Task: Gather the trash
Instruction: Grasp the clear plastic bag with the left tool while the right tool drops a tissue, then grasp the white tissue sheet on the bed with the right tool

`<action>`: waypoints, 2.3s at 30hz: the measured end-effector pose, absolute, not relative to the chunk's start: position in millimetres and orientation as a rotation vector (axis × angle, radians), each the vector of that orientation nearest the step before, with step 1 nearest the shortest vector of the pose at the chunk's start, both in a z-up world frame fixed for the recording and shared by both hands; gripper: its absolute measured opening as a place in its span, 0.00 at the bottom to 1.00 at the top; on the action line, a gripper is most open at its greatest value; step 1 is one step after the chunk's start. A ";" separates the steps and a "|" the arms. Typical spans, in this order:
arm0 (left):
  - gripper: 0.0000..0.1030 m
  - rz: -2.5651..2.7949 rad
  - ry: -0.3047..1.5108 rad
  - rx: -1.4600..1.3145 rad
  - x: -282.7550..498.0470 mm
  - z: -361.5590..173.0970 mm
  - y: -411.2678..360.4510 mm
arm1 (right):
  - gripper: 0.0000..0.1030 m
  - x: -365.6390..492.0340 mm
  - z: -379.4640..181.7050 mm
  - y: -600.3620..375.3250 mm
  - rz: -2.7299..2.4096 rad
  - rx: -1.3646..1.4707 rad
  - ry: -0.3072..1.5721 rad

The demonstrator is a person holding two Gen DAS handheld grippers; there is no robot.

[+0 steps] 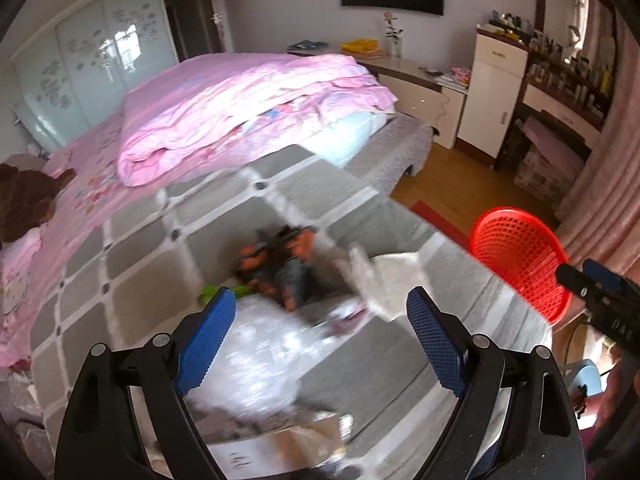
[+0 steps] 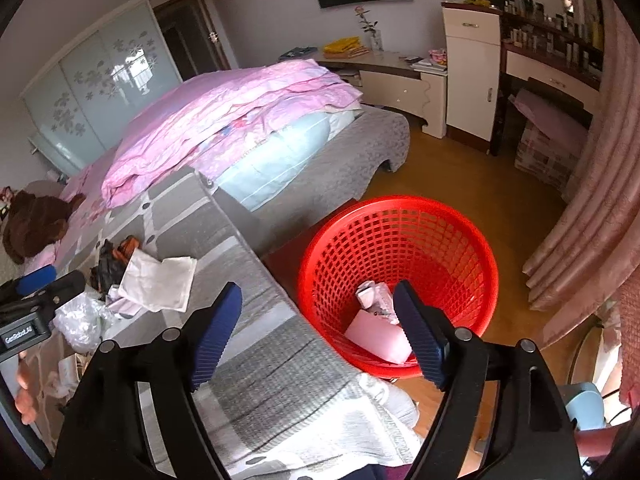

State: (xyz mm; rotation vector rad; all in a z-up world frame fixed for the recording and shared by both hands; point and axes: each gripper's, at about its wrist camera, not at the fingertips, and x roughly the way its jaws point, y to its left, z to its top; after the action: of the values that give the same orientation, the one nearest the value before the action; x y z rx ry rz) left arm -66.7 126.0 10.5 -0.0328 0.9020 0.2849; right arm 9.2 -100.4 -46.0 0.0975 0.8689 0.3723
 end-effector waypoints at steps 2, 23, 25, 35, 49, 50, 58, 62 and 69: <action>0.82 0.296 0.906 -0.033 -75.8 9.2 133.3 | 0.73 8.9 -46.6 -96.1 0.381 0.095 0.875; 0.67 0.274 0.961 -0.132 -95.7 -21.0 181.2 | 0.73 12.8 -54.1 -61.2 0.448 0.049 0.925; 0.57 0.266 0.974 -0.142 -94.0 -24.9 183.1 | 0.73 14.0 -54.6 -57.5 0.453 0.044 0.929; 0.34 0.306 0.922 -0.184 -105.1 -16.2 200.7 | 0.73 14.3 -56.1 -20.7 0.526 -0.017 0.954; 0.34 0.367 0.845 -0.243 -126.2 7.9 229.3 | 0.71 24.0 -73.6 46.3 0.607 -0.112 0.967; 0.34 0.369 0.846 -0.246 -127.1 7.2 230.1 | 0.69 24.8 -75.3 49.1 0.609 -0.118 0.971; 0.34 0.388 0.854 -0.260 -134.2 3.1 235.5 | 0.46 26.5 -84.5 61.2 0.631 -0.168 0.976; 0.34 0.394 0.860 -0.258 -133.6 2.4 234.3 | 0.33 27.6 -84.0 57.1 0.631 -0.165 0.977; 0.34 0.397 0.862 -0.239 -132.5 2.2 228.8 | 0.21 25.2 -79.0 46.3 0.650 -0.129 0.981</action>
State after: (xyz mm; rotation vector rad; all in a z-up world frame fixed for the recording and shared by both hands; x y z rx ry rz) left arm -132.5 228.8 2.2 -0.2390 0.8622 0.3967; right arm 25.2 46.3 -79.0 -0.1290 0.9808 0.6500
